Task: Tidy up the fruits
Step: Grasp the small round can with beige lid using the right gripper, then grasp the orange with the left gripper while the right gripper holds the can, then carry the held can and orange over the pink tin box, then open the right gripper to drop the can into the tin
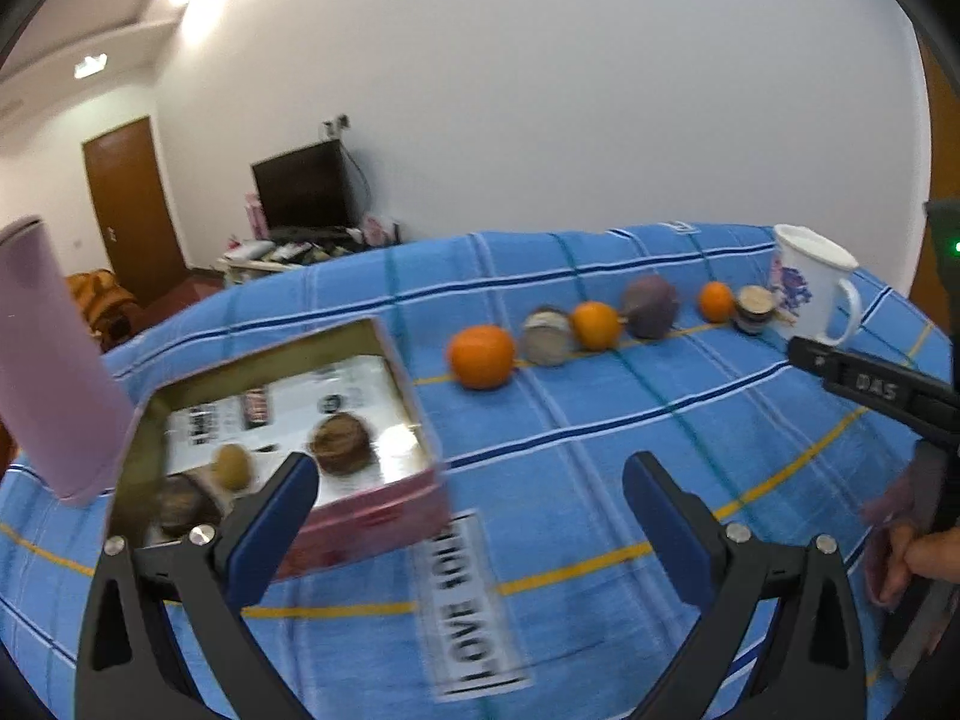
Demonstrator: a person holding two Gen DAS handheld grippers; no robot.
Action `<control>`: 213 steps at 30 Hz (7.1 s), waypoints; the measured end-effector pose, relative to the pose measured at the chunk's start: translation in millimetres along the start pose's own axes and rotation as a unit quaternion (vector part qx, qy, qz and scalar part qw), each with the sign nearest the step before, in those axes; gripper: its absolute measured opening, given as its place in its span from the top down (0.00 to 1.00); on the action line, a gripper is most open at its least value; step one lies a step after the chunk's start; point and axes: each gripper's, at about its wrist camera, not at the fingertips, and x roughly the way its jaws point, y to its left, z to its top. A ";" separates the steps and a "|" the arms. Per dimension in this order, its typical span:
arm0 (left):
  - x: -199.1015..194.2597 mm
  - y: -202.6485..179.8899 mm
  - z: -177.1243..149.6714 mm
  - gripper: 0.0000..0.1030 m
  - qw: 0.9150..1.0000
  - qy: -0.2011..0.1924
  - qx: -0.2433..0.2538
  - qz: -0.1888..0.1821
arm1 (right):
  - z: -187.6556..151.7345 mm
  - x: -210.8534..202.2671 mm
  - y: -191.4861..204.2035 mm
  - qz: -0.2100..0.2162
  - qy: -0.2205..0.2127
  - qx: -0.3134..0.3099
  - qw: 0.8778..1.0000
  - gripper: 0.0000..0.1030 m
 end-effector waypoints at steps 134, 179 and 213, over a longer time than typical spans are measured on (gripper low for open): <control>7.3 -48.2 0.3 0.63 0.999 -0.005 0.041 -0.026 | -5.9 -32.4 -27.5 0.064 -0.046 -0.064 0.995 0.60; -18.9 122.8 7.9 0.63 0.992 -0.092 -0.042 0.081 | -50.7 -83.2 192.9 0.178 -0.069 -0.154 0.969 0.60; 53.6 179.8 8.9 0.64 0.984 0.017 -0.076 0.163 | -34.4 32.4 296.7 0.203 0.000 -0.168 0.965 0.60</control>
